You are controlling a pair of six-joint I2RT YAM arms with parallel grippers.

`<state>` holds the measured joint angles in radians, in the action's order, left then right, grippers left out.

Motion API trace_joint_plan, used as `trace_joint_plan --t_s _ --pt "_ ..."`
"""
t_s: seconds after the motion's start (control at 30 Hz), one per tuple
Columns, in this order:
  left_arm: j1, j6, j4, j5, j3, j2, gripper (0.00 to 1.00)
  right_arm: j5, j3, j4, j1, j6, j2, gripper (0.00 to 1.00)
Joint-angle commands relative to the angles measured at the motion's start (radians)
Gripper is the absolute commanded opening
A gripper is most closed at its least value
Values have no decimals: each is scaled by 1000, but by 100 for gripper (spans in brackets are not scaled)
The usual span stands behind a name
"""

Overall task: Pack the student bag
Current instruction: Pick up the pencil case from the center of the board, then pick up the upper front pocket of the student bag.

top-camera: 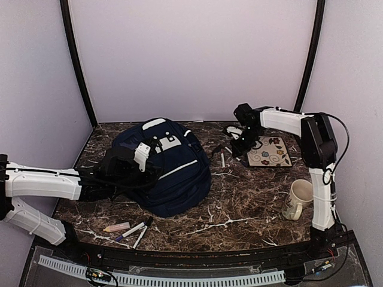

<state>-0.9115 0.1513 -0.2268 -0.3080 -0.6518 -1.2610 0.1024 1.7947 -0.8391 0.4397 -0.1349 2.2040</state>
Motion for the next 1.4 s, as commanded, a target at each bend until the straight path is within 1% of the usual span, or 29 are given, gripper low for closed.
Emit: trace_joint_plan --t_s 0.0,0.17,0.23,0.3,0.37,0.53,0.7,0.77,0.8,0.97,1.1,1.17,1.23,1.27,1.37 --pt "2 1 27 -44 8 26 49 170 7 12 -1 -24 -117 11" --pt "7 2 57 -106 -4 28 58 244 -18 54 44 -104 -185 8" --pt "20 5 70 -95 -8 32 60 261 -19 66 61 -134 -201 7" --pt "38 -20 81 -32 -16 24 61 266 -20 83 75 -146 -218 7" --pt "55 -42 133 17 -58 -2 61 278 -20 92 81 -152 -234 7" --pt "57 -181 225 193 -157 -82 58 297 -58 129 87 -158 -288 7" --pt "57 -258 321 243 -270 -179 56 304 -137 164 88 -169 -357 6" --pt "56 -277 385 273 -322 -218 55 304 -173 172 88 -178 -387 6" --pt "47 -314 456 254 -385 -284 54 309 -215 181 88 -181 -423 6" --pt "-8 -362 565 143 -470 -376 51 317 -242 192 87 -172 -445 6" --pt "-44 -380 584 64 -499 -428 51 317 -249 219 88 -157 -458 6" --pt "-53 -374 597 -11 -515 -455 50 323 -244 218 87 -155 -458 6" --pt "-57 -363 616 -76 -536 -474 46 324 -245 217 87 -154 -459 6" --pt "-58 -360 616 -98 -541 -475 43 324 -246 215 87 -154 -459 6" --pt "-57 -357 585 -150 -539 -455 35 318 -256 216 87 -157 -468 6"
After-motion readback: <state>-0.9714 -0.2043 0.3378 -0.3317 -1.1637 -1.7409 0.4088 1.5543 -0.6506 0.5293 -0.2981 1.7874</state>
